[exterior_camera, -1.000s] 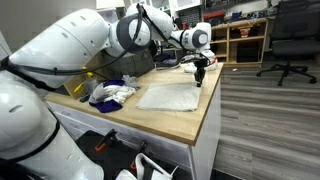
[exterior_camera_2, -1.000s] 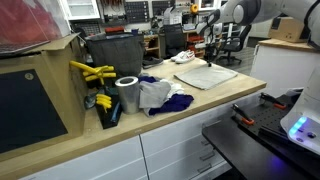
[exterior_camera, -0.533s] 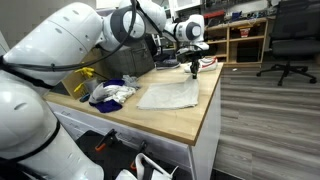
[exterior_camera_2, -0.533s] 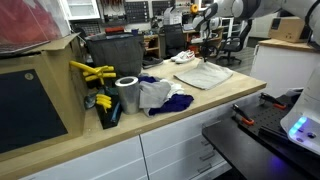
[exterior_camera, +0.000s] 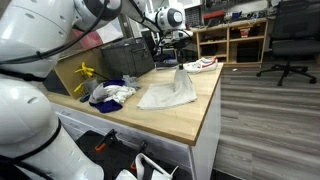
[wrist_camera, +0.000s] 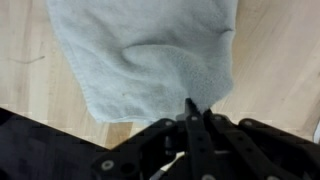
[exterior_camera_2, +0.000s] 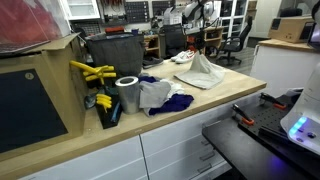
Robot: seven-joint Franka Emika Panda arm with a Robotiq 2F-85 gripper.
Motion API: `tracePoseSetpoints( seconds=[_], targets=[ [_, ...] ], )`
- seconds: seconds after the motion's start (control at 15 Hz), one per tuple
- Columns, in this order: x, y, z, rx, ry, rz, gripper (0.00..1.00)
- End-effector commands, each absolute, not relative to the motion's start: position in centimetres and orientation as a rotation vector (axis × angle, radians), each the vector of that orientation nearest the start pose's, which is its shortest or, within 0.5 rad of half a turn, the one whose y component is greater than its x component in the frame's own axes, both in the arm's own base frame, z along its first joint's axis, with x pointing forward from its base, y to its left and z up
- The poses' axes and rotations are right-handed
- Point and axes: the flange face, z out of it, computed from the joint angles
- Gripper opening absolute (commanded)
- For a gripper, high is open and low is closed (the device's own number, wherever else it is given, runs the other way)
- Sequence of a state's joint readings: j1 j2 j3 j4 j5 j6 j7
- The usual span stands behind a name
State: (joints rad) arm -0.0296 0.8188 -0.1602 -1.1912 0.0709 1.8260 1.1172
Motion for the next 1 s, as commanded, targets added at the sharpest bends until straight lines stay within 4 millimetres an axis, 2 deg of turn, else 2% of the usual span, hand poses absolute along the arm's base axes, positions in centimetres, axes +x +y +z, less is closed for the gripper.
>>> tracePoseSetpoints(
  seconds=[0.0,0.4,0.93],
  targets=[
    [69.0,-8.9,28.7,-2.737,1.887,0.258,0.01],
    [63.7,-7.2,27.9,-2.825,1.846,0.284,0.01],
    [59.6,-3.3,28.4,-2.775,1.835,0.309,0.01]
  ],
)
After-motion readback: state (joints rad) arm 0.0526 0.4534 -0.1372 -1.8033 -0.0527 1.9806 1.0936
